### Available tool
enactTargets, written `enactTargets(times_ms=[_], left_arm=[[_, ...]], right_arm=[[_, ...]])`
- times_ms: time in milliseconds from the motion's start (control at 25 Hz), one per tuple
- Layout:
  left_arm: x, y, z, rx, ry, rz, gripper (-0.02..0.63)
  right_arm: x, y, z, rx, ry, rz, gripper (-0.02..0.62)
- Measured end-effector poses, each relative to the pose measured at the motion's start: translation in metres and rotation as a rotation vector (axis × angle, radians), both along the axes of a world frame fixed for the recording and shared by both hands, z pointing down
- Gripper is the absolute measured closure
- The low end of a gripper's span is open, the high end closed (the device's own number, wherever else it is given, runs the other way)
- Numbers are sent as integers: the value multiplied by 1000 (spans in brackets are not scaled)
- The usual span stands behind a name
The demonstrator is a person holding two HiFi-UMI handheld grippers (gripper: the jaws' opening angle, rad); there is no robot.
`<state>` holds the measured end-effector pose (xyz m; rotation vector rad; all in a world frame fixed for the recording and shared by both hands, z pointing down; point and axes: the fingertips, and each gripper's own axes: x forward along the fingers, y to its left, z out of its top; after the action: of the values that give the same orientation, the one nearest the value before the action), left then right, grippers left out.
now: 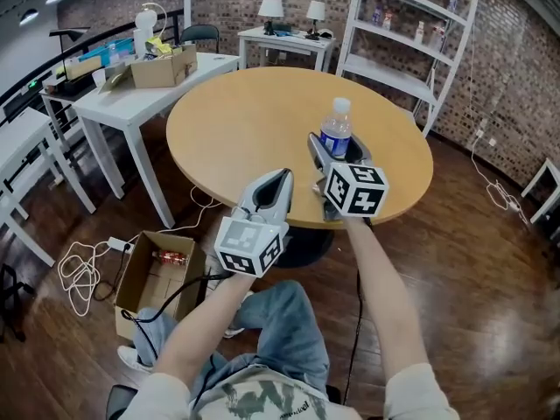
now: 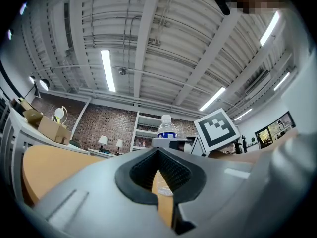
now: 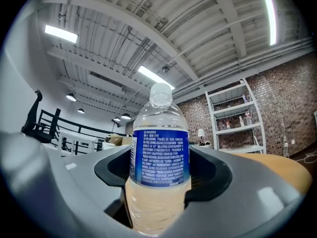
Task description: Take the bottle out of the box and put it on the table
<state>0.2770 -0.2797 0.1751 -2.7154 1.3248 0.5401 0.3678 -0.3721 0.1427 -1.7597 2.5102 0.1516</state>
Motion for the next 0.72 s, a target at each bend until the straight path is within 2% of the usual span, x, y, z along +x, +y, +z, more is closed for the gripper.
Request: enactTargets(times_ms=[280, 720], left_arm=[[-2, 2, 9, -16, -8, -5, 624], [0, 7, 14, -28, -16, 8, 624]], right_arm=[[-2, 0, 7, -11, 20, -5, 227], [14, 24, -6, 44, 20, 54, 256]])
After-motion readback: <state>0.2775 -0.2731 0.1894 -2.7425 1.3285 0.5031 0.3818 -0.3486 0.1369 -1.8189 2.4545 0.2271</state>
